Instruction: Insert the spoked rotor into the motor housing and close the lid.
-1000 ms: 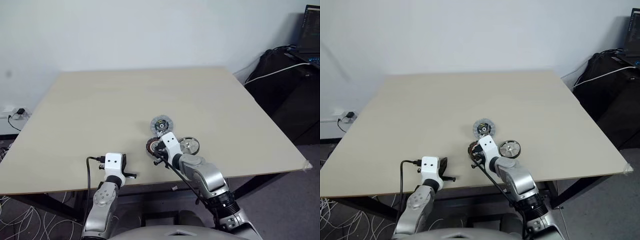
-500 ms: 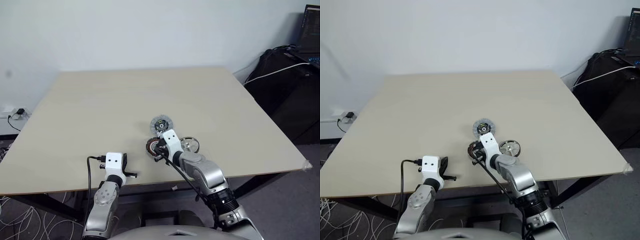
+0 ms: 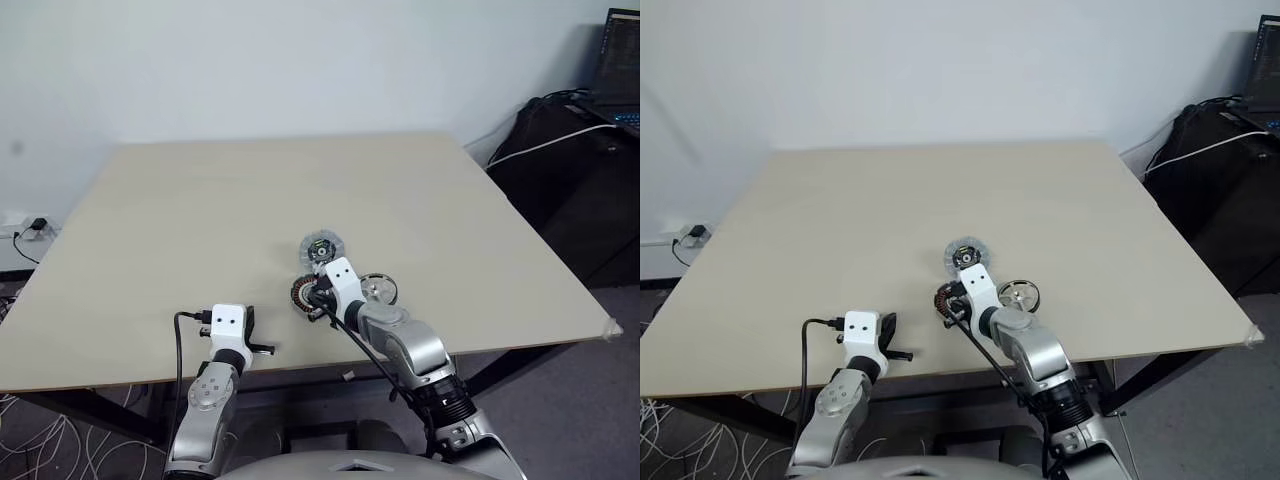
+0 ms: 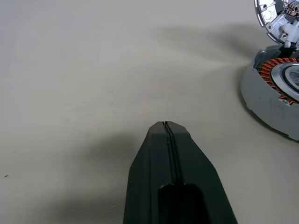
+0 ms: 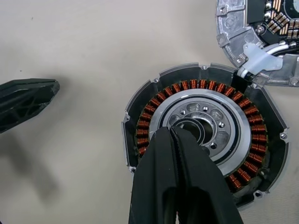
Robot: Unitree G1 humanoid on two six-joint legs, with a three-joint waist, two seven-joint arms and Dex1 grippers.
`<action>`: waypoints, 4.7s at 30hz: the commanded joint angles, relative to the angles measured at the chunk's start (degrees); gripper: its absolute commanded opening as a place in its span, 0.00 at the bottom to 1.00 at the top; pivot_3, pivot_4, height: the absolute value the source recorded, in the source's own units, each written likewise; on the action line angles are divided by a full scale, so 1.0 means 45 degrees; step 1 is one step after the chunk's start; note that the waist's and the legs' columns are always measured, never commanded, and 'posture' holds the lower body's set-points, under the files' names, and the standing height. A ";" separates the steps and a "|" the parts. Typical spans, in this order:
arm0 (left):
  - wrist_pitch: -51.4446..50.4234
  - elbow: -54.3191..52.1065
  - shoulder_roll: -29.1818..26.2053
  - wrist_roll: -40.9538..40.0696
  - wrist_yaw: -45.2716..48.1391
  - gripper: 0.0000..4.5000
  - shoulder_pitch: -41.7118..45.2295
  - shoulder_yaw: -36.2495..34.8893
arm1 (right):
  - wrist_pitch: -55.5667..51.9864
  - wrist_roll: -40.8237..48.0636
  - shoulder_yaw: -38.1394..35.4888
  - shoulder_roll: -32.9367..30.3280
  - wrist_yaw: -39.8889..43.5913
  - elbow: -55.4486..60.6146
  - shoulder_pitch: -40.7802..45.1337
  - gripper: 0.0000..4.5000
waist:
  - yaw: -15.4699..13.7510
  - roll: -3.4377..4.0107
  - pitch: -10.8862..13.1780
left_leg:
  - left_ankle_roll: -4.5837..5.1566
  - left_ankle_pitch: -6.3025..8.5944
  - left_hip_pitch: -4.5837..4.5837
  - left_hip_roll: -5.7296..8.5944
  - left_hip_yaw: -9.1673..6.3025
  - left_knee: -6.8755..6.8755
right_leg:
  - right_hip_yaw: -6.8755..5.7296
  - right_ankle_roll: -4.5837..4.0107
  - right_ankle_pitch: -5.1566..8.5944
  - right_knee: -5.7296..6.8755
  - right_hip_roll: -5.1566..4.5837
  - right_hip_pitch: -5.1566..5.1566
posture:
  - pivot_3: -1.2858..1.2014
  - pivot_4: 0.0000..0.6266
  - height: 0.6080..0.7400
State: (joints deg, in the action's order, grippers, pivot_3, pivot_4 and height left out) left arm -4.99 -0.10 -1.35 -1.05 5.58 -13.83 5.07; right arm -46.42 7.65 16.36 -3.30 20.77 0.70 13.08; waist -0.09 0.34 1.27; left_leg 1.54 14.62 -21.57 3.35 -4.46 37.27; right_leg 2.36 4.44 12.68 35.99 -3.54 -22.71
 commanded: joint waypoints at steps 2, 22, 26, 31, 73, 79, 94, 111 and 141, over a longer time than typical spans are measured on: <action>0.0157 -0.0158 0.0029 0.0035 0.0021 0.00 0.0200 0.0059 | 0.0337 0.0089 -0.0256 0.0163 -0.0094 0.0026 0.0413 0.01 | 0.0050 0.0001 0.0001 | 0.0000 0.0000 0.0000 0.0000 0.0000 0.0000 | 0.0000 0.0000 0.0000 0.0000 0.0000 0.0000 | 0.52 0.00 1.00; 0.0257 -0.0067 0.0045 0.0013 -0.0016 0.00 0.0255 0.0022 | 0.0735 -0.0087 -0.0243 0.0245 -0.0176 -0.0763 0.0555 0.01 | 0.0166 0.0003 0.0002 | 0.0000 0.0000 0.0000 0.0000 -0.0001 -0.0003 | 0.0001 0.0000 0.0000 0.0000 -0.0001 -0.0001 | 0.52 0.00 1.00; 0.0274 -0.0034 0.0027 0.0020 0.0001 0.00 0.0282 0.0020 | 0.1081 -0.0177 -0.0302 0.0317 -0.0250 -0.1084 0.0708 0.01 | 0.0167 0.0003 0.0002 | 0.0000 0.0000 0.0000 0.0000 -0.0002 -0.0003 | 0.0001 0.0000 0.0000 0.0000 -0.0001 -0.0001 | 0.52 0.00 1.00; 0.0279 -0.0015 0.0010 0.0029 0.0016 0.00 0.0275 0.0025 | 0.1728 -0.0138 -0.0584 0.0432 -0.0360 -0.1578 0.1023 0.01 | 0.0168 0.0005 0.0004 | 0.0000 0.0000 0.0000 0.0000 -0.0001 -0.0003 | 0.0001 -0.0001 -0.0001 0.0000 0.0000 -0.0002 | 0.52 0.00 1.00; 0.0174 -0.0255 0.0070 0.0031 0.0003 0.00 -0.0001 -0.0010 | 0.2305 -0.0186 -0.0214 0.0496 0.0018 -0.1951 0.1013 0.01 | 0.0171 0.0017 0.0011 | -0.0001 -0.0001 -0.0002 0.0002 -0.0005 -0.0021 | 0.0001 -0.0008 0.0000 -0.0002 -0.0002 -0.0011 | 0.52 0.00 1.00; 0.0181 -0.0275 0.0073 0.0023 -0.0005 0.00 -0.0011 0.0003 | 0.2094 -0.0258 -0.0067 0.0431 0.0149 -0.1933 0.0852 0.01 | 0.0172 0.0017 0.0011 | -0.0001 -0.0002 -0.0002 0.0003 -0.0005 -0.0021 | 0.0002 -0.0010 -0.0001 -0.0001 -0.0001 -0.0012 | 0.52 0.00 1.00; 0.0119 -0.0277 0.0065 0.0034 0.0001 0.00 -0.0002 0.0019 | 0.1774 0.0583 -0.0562 -0.0169 0.0553 0.1285 -0.1244 0.01 | 0.0156 0.0019 0.0005 | -0.0002 0.0000 -0.0002 0.0002 -0.0006 -0.0019 | -0.0001 -0.0005 0.0005 -0.0002 -0.0004 -0.0008 | 0.52 0.00 1.00; -0.0253 -0.0317 -0.0063 -0.0092 0.0324 0.00 0.0042 0.0043 | 0.2540 0.2399 -0.5260 -0.1505 -0.0507 0.4559 -0.4246 0.19 | 0.0160 0.0024 0.0032 | -0.0007 0.0003 -0.0009 -0.0003 -0.0002 -0.0016 | 0.0001 0.0001 0.0008 -0.0010 -0.0010 -0.0009 | 0.52 0.00 1.00; -0.0174 -0.1209 -0.1640 -0.0412 0.3268 0.00 -0.0459 0.1036 | -0.1372 0.5737 -0.7869 0.1195 -0.4193 0.3216 -0.2497 0.91 | 0.0201 0.0130 0.0090 | -0.0002 0.0001 -0.0019 -0.0006 0.0001 -0.0029 | 0.0006 -0.0010 0.0013 -0.0011 -0.0008 -0.0023 | 0.52 0.00 1.00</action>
State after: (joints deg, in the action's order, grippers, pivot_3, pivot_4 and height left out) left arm -5.10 -2.61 -8.33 -2.38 18.98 -16.33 9.18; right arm -52.67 32.11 -18.76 2.15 2.08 14.16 0.72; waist 0.81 0.92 1.67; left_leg 1.53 14.63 -21.66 3.33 -4.45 37.15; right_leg 2.39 4.39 12.74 35.94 -3.58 -22.81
